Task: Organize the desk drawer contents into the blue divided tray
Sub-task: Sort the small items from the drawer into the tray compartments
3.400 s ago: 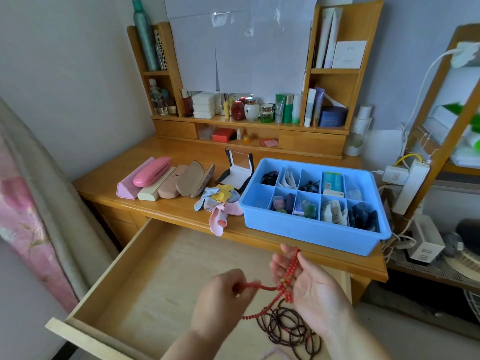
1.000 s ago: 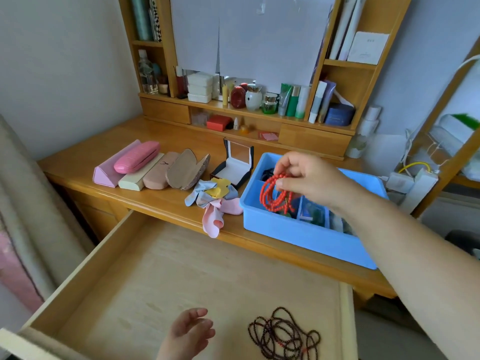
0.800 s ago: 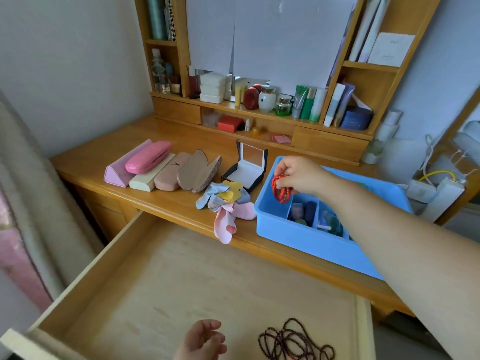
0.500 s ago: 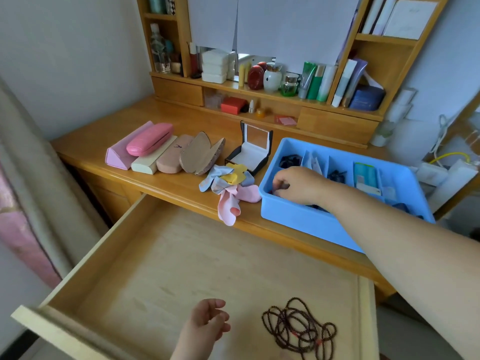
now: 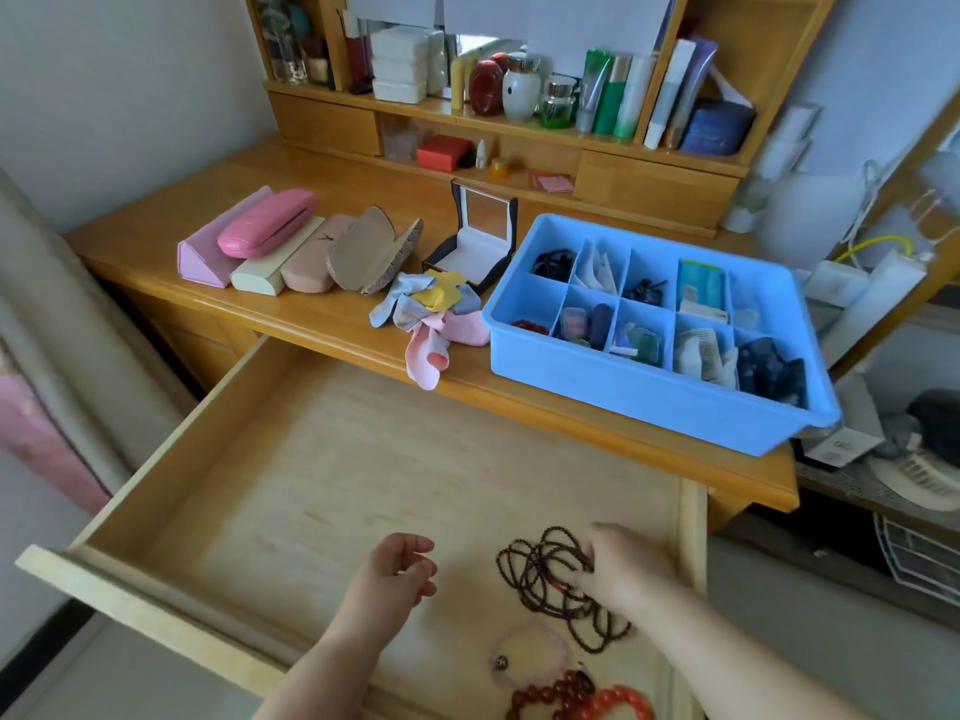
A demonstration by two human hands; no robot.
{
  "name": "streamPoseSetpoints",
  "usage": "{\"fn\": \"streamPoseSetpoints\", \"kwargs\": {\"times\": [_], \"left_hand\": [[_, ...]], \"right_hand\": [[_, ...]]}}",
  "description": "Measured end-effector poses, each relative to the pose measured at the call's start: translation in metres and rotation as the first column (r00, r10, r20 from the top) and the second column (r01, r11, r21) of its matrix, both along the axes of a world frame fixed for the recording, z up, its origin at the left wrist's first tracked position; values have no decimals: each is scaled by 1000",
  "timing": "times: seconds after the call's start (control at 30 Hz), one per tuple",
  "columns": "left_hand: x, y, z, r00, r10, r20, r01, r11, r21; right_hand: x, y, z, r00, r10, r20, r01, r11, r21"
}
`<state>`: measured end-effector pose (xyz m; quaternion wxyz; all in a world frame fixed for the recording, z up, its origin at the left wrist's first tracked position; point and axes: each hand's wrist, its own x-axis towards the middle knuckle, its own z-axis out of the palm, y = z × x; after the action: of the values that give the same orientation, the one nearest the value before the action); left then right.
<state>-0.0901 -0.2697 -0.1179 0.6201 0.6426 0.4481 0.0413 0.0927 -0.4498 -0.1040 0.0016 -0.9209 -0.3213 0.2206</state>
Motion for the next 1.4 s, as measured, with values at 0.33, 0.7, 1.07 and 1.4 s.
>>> {"fn": "streamPoseSetpoints", "kwargs": {"times": [0.33,0.7,1.07,1.4], "left_hand": [[1,-13,15,996,-80,-28,83,988,130],[49,-54,90,928,-275,251,159,902,401],[2,60,113,725,584,365,-474,807,-352],[-34,95,108,720,636,278,-461,738,-494]], "right_hand": [[-9,-7,35,1000,12,-23,-3,937,350],[-34,3,134,926,218,-310,105,637,764],[12,-45,131,933,-333,-138,288,461,839],[24,-50,87,112,220,-969,980,-184,72]]}}
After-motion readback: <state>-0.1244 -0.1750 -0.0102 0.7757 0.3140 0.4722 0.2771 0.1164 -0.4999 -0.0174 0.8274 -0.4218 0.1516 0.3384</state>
